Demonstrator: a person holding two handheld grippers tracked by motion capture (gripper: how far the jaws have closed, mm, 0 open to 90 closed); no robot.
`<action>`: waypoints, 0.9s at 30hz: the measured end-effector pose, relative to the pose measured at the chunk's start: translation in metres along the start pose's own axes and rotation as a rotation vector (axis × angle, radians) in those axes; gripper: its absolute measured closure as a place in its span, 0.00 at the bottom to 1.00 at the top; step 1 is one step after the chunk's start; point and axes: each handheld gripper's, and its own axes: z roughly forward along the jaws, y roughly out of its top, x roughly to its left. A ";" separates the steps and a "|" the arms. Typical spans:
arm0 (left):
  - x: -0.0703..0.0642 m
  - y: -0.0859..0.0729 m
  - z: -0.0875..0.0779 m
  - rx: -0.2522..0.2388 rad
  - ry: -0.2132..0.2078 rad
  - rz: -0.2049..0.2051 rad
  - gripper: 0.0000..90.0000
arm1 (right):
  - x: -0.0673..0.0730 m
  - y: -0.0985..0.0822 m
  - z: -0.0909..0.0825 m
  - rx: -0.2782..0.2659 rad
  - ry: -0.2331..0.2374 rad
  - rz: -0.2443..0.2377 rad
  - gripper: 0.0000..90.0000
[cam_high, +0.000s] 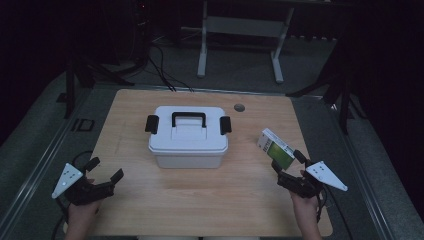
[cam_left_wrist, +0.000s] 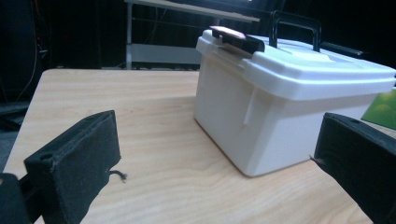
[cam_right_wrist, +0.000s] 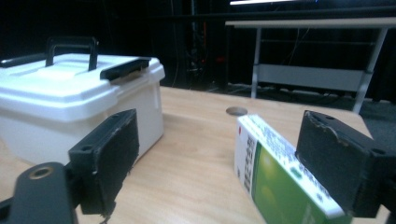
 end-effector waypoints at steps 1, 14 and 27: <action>0.000 0.001 0.003 0.002 -0.003 0.008 0.01 | 0.000 0.002 0.003 -0.002 0.018 -0.007 0.13; -0.005 0.017 0.042 0.020 -0.059 0.075 0.05 | 0.010 0.010 0.043 0.041 0.046 -0.050 0.15; -0.001 0.004 0.083 0.146 -0.123 0.147 0.31 | 0.024 -0.002 0.090 0.096 0.098 -0.059 0.34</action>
